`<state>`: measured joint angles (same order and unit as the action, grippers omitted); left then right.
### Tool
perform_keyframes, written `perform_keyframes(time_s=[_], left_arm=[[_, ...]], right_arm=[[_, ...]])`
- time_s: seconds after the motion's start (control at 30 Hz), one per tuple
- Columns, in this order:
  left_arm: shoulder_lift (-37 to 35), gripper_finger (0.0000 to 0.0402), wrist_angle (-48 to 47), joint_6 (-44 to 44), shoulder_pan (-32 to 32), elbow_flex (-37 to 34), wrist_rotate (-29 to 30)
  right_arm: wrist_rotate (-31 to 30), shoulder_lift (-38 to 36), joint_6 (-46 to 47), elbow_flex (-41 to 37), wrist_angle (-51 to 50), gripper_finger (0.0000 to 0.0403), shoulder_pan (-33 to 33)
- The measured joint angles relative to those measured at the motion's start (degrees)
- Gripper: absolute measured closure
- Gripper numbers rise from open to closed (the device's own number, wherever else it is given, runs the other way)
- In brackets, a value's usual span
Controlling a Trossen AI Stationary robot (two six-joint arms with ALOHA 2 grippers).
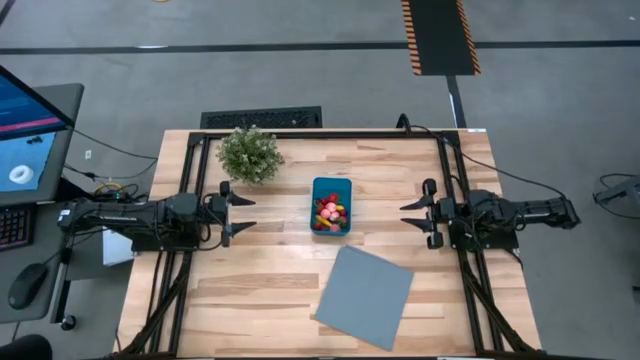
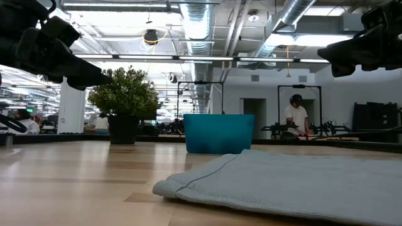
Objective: Pick and placing Produce into tupperware
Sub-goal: Return to Home Position
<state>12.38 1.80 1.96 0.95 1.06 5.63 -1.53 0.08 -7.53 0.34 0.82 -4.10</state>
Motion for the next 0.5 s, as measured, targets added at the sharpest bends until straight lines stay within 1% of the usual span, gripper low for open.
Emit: perform_keyframes(time_s=[0.37,0.5], left_arm=[[0.0,0.0116,0.0,0.0,0.0,0.0,0.0],[-3.7,0.0116,0.4,0.0,-0.8,-0.2,0.0]], right_arm=[[0.1,0.0,0.0,0.0,0.0,0.0244,0.0],[0.2,0.0,0.0,0.0,0.0,0.0244,0.0]])
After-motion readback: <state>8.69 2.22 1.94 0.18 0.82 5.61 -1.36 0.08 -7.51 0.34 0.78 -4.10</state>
